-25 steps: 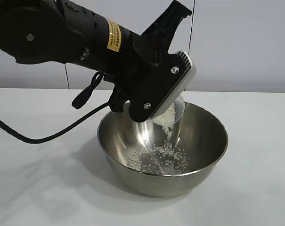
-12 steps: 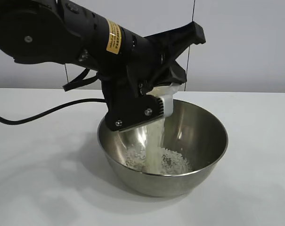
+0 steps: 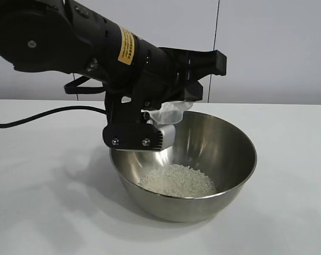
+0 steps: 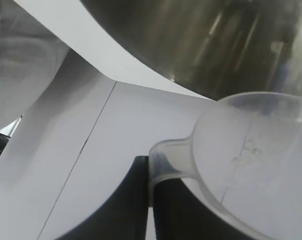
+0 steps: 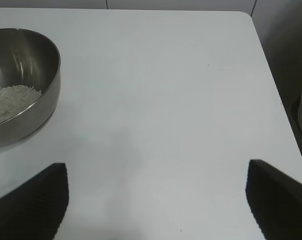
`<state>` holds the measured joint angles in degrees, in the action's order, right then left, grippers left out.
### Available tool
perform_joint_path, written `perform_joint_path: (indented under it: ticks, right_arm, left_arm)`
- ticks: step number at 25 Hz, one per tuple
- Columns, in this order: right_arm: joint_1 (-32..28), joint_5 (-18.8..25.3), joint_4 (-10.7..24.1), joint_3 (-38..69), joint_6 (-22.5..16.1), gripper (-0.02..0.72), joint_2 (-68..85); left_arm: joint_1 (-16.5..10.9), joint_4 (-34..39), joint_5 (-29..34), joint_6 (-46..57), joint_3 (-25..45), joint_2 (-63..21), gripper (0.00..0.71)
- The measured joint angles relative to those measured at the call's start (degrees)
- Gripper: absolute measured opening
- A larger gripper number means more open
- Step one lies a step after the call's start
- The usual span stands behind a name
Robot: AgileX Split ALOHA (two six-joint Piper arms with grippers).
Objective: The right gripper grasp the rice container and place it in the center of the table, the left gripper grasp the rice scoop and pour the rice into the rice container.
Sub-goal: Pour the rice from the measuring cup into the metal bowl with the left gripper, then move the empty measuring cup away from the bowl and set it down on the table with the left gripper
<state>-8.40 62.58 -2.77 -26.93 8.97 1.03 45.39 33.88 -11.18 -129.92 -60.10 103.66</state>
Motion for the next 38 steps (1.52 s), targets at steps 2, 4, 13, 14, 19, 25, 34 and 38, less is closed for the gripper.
perform_joint_path:
  ticks: [2, 4, 13, 14, 19, 25, 34, 38]
  right_arm:
    - [0.0, 0.0, 0.0, 0.0, 0.0, 0.661, 0.0]
    - [0.0, 0.0, 0.0, 0.0, 0.0, 0.661, 0.0]
    - [0.0, 0.0, 0.0, 0.0, 0.0, 0.661, 0.0]
    - [0.0, 0.0, 0.0, 0.0, 0.0, 0.661, 0.0]
    - [0.0, 0.0, 0.0, 0.0, 0.0, 0.661, 0.0]
    - [0.0, 0.0, 0.0, 0.0, 0.0, 0.661, 0.0]
    - [0.0, 0.0, 0.0, 0.0, 0.0, 0.661, 0.0]
    - [0.0, 0.0, 0.0, 0.0, 0.0, 0.661, 0.0]
  left_arm:
    - [0.0, 0.0, 0.3, -2.8, 0.0, 0.0, 0.009]
    - [0.0, 0.0, 0.4, -4.6, 0.0, 0.0, 0.009]
    - [0.0, 0.0, 0.4, -5.6, 0.0, 0.0, 0.009]
    - [0.0, 0.0, 0.4, -5.6, 0.0, 0.0, 0.009]
    - [0.0, -0.1, 0.5, -8.4, 0.0, 0.0, 0.009]
    - [0.0, -0.1, 0.9, -14.7, 0.0, 0.0, 0.009]
    - [0.0, -0.1, 0.9, -17.2, 0.0, 0.0, 0.009]
    - [0.0, -1.3, 0.7, -14.0, 0.0, 0.0, 0.009]
